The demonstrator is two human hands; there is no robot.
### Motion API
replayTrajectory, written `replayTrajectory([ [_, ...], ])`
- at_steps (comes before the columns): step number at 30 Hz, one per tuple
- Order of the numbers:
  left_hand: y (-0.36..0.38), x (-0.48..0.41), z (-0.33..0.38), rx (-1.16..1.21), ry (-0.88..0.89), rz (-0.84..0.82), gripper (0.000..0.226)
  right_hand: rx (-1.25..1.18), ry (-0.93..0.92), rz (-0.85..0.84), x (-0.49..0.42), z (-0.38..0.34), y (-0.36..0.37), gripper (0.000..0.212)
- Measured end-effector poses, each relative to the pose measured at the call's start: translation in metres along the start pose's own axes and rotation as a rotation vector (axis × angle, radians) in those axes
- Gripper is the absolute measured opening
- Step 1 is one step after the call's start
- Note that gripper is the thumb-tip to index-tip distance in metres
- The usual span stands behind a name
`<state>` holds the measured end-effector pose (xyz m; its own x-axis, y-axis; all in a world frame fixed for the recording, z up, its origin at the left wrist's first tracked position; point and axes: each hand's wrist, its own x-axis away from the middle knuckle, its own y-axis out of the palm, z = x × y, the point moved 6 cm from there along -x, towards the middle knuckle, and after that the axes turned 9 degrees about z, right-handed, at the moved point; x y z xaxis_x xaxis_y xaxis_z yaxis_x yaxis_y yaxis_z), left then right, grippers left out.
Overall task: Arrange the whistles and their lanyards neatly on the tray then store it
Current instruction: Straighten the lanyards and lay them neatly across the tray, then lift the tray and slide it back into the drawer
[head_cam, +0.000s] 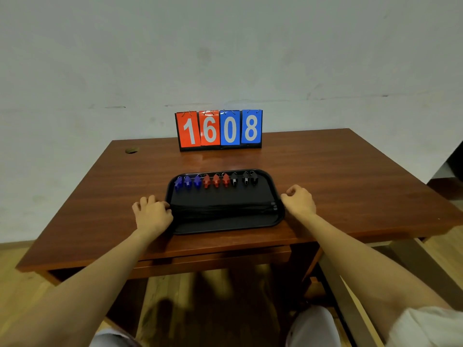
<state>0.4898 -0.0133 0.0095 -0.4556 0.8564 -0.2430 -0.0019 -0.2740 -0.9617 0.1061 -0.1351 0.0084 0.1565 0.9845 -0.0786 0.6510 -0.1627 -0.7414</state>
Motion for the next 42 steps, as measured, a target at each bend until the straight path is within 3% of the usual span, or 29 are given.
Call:
replayTrajectory([
  [3,-0.005,0.006,0.015,0.025,0.06,0.094,0.037,-0.004,-0.148,0.039,0.003,-0.011,0.0,0.016],
  [6,-0.007,0.013,0.035,0.094,0.233,0.175,0.041,0.121,-0.352,0.008,0.008,-0.025,0.004,0.027],
  [9,0.003,0.019,0.05,0.103,0.388,0.111,0.048,0.3,-0.528,-0.106,0.016,-0.032,0.018,0.039],
  [13,0.019,0.027,0.053,0.034,0.427,-0.014,0.054,0.444,-0.647,-0.202,0.026,-0.031,0.037,0.047],
  [20,0.032,0.032,0.045,0.009,0.377,-0.146,0.048,0.475,-0.605,-0.29,0.032,-0.021,0.044,0.047],
  [25,0.018,0.021,0.046,0.211,0.325,0.049,0.045,0.319,-0.622,-0.166,0.026,-0.037,0.034,0.046],
  [28,0.011,0.003,0.04,0.21,0.235,0.091,0.044,0.281,-0.557,-0.086,0.01,-0.051,0.029,0.044],
  [35,0.013,-0.045,0.023,0.137,-0.033,-0.083,0.04,0.378,-0.307,-0.09,-0.034,-0.061,0.036,0.039],
  [42,0.034,-0.07,0.021,0.154,-0.078,-0.133,0.041,0.45,-0.215,-0.193,-0.067,-0.058,0.064,0.045],
])
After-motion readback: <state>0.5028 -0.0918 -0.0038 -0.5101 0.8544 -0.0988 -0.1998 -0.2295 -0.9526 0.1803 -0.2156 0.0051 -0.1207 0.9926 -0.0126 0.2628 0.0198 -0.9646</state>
